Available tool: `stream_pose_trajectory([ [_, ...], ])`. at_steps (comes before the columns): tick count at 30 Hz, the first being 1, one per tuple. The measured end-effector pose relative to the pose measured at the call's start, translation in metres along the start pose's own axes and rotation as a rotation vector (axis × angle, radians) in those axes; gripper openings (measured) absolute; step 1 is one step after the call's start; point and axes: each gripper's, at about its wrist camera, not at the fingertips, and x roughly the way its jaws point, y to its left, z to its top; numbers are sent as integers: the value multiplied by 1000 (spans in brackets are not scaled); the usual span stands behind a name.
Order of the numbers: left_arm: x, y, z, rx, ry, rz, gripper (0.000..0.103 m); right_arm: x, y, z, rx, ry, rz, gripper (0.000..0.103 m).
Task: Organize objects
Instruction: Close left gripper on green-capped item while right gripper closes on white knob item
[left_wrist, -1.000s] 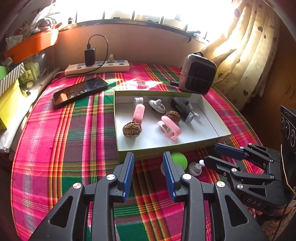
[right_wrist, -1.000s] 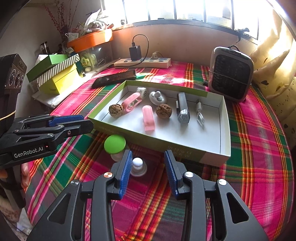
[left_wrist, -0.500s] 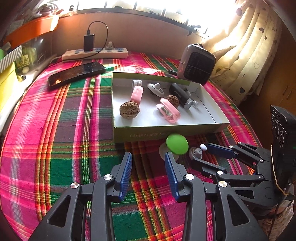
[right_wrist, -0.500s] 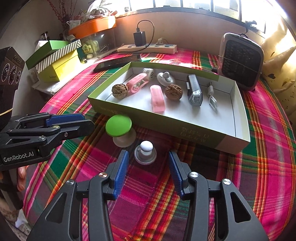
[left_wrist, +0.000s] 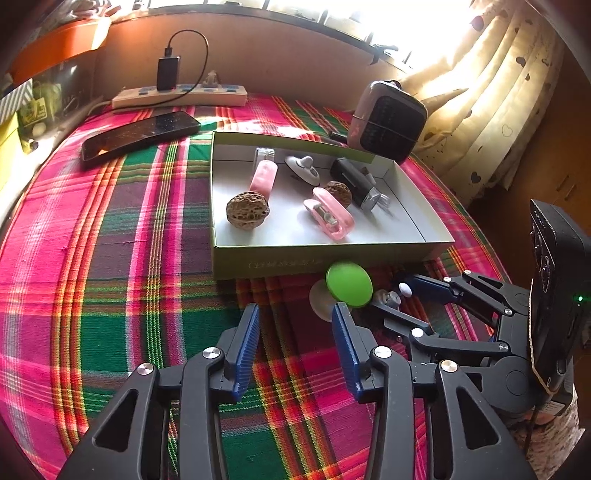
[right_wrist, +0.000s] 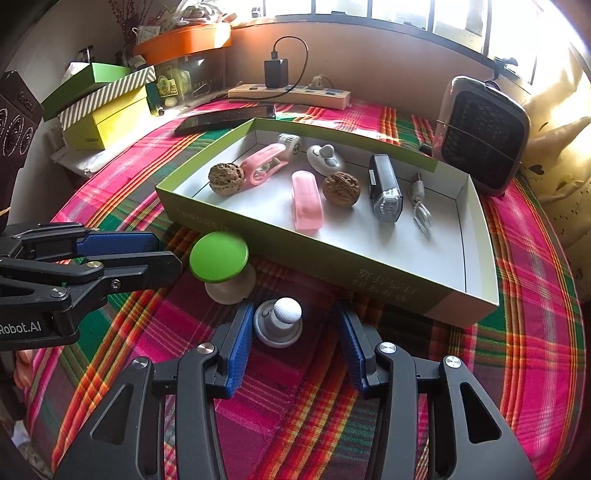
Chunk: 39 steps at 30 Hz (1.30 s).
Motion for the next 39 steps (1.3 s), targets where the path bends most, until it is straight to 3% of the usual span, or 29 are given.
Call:
stream_pose_trajectory([
  [5,4,-6,0,22,13,-11,39,-2,-4,-1,8,-5,-7,32],
  [22,23,-28,5,72,50,6,39,-9,-23,-9,47,-7,-11,32],
  [39,35,-40,17,82,35,53,40,-10,-28,-9,50,-8,10,32],
])
